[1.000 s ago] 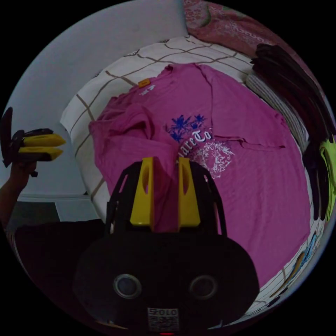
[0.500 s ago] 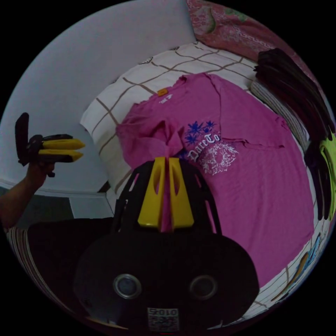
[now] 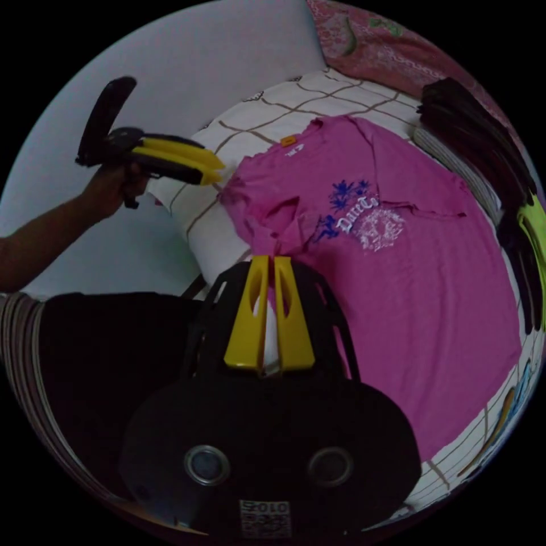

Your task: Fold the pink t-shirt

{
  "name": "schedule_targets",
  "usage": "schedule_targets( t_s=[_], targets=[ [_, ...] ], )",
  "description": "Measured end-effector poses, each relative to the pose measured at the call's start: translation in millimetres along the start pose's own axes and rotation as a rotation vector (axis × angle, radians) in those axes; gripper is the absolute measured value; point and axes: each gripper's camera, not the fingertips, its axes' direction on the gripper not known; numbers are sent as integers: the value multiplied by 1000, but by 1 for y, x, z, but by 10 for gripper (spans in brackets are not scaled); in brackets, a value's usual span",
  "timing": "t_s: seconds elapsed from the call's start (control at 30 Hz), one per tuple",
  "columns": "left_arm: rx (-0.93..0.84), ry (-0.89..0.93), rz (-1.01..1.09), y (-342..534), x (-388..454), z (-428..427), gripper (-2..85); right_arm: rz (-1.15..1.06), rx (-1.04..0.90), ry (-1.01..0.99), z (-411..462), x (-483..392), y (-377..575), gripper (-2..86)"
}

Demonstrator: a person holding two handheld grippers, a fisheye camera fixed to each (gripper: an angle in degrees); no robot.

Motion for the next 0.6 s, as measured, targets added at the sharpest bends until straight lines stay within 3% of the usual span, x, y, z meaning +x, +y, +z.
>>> schedule_targets(
  t_s=[0.13, 0.37, 0.6],
  targets=[
    [-44, 80, 103, -28, -22, 20, 78, 92, -101, 28, 39, -25, 10, 39],
    [-77, 175, 277, -84, -21, 43, 69, 218, -67, 71, 56, -55, 19, 38],
    [-163, 280, 285, -122, -22, 70, 62, 240, -52, 85, 63, -72, 34, 39]
  ],
)
